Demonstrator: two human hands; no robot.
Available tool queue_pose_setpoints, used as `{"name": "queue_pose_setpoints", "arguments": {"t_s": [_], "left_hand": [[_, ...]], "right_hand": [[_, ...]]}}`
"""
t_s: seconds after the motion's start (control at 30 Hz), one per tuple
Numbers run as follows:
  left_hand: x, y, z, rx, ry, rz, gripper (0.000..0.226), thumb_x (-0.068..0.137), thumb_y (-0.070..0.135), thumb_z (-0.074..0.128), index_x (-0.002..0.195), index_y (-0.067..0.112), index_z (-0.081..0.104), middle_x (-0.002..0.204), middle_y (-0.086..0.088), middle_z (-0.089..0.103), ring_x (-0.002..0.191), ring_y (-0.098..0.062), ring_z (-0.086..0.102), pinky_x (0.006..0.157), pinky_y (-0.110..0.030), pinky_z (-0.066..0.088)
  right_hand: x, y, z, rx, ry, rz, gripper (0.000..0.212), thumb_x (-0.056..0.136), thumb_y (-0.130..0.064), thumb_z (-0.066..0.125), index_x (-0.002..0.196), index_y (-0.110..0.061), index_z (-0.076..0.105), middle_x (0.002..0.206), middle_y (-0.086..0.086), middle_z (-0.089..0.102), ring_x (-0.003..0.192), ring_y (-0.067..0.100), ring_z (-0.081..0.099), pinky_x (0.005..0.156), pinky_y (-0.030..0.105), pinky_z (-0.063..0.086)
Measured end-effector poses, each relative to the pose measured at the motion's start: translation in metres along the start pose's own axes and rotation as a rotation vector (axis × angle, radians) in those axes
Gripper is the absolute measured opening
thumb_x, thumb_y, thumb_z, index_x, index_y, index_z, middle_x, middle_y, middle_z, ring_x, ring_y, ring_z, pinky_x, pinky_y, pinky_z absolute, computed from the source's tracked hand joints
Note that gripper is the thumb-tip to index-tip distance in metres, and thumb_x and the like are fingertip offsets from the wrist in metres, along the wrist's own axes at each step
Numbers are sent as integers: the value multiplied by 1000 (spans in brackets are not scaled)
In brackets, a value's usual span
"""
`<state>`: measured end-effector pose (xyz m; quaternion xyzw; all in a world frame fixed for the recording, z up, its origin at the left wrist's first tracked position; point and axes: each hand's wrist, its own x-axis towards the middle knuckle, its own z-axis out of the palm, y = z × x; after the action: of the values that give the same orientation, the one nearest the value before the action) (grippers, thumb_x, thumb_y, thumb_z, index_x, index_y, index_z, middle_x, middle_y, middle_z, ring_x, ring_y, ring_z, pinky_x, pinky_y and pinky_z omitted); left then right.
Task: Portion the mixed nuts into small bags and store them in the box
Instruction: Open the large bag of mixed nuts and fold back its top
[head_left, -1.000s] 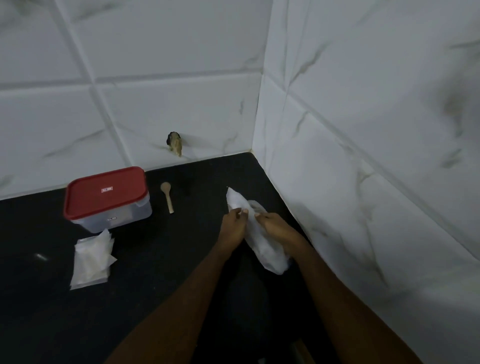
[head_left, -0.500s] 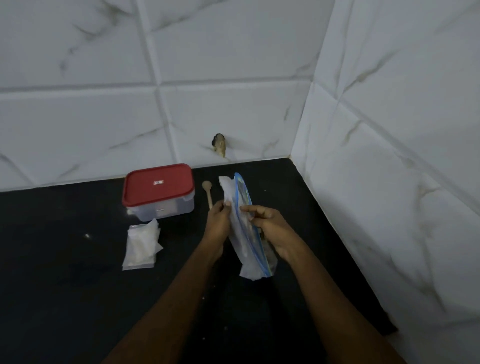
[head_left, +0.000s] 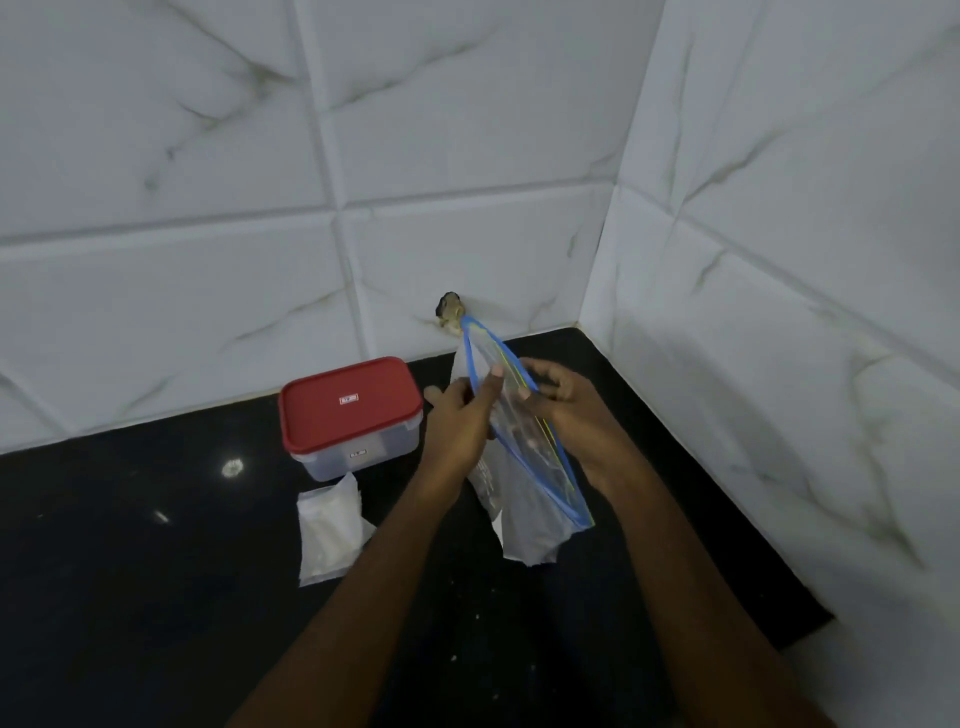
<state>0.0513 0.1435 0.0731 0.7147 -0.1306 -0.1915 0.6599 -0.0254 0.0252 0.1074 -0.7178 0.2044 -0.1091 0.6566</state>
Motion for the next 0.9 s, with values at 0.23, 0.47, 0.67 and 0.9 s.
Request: {"name": "queue_pose_setpoints", "arguments": {"t_s": [0.23,0.47,0.67,0.9], "left_hand": [[12,24,-5,18,100,74,27,99,28,54,88,8,69,66,1,60,57,-13,59,52,-26,49],[20,47,0,162,-49,120,45,98,50,47,81,17,73,82,-22,64,74,-30,62,71,-37,47],[31,57,0,668,181,274,32,95,53,49,105,23,52,70,0,58,68,-22,59,60,-32,42],[31,67,4,799,138,367,40,102,45,39,86,22,66,91,-2,63,84,-18,60,72,-35,47]], "right_hand": [[10,-16,-29,-86,70,-15,13,90,-11,67,101,-14,72,92,6,76,70,18,70,72,42,59],[52,-32,-40,-471,114,-169,23,94,-42,61,109,-25,65,86,-5,67,80,17,66,71,32,56],[65,-40,-54,-557,115,-167,19,96,-38,58,93,-24,71,83,-4,69,79,18,67,77,37,55],[66,-41,-48,-532,56,-202,22,100,-36,53,97,-17,66,83,-1,67,75,14,62,61,23,46]]}}
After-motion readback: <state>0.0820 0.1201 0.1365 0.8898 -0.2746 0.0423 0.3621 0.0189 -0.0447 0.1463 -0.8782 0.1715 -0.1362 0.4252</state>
